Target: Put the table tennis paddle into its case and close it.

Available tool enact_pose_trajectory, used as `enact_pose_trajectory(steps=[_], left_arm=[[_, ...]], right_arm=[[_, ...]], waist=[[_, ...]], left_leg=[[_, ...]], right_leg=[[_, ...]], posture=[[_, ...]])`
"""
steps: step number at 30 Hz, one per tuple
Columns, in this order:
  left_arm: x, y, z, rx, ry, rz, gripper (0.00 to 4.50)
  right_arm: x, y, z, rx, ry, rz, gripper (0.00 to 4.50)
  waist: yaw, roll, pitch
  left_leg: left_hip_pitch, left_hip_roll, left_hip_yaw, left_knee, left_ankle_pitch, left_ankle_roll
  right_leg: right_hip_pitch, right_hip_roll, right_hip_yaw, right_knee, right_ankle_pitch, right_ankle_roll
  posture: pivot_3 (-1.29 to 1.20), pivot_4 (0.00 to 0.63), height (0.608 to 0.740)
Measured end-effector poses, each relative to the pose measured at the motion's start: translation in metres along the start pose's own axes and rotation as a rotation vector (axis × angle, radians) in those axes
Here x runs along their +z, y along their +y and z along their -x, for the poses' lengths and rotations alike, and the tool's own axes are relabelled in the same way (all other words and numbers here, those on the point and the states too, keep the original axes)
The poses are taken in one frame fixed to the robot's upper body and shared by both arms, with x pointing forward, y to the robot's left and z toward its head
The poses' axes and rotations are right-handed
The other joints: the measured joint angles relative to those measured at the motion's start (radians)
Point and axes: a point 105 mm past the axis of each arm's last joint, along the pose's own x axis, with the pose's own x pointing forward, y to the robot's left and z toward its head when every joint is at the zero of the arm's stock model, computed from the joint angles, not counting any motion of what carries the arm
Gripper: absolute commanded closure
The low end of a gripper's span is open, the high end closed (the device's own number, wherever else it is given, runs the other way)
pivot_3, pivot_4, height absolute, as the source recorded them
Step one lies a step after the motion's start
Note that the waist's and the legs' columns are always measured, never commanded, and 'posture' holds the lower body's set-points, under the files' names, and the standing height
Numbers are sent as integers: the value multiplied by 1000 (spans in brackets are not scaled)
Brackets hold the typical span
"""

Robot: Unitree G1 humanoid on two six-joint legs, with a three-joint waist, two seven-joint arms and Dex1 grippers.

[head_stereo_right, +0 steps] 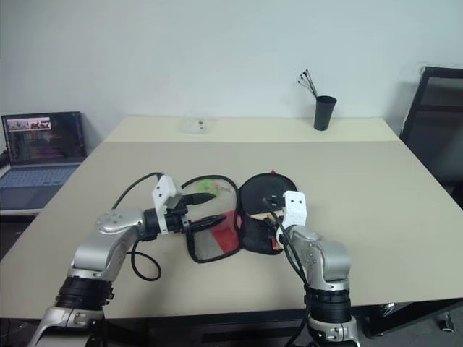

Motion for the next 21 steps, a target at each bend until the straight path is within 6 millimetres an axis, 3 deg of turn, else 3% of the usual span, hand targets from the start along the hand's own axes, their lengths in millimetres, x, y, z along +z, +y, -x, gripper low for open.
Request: enact_pose_trajectory(steps=[9,14,21], left_arm=[[-1,1,0,10,1,2,601],[-1,1,1,10,2,3,601],[-1,0,1,2,3,1,601]], right_arm=[[18,8,31,195,-28,120,1146],[25,-14,56,280,-11,205,1146],[1,-47,81,350,132,389,1146]], waist=[[1,0,0],[2,0,0],[1,0,0]], left_leg=[[0,0,0,0,0,0],[0,-1,0,0,0,0],[0,-1,1,0,0,0]], right_leg=[[0,0,0,0,0,0],[0,0,0,-1,0,0],[0,0,0,-2,0,0]], posture=[[0,150,740],[0,150,740],[0,150,740]])
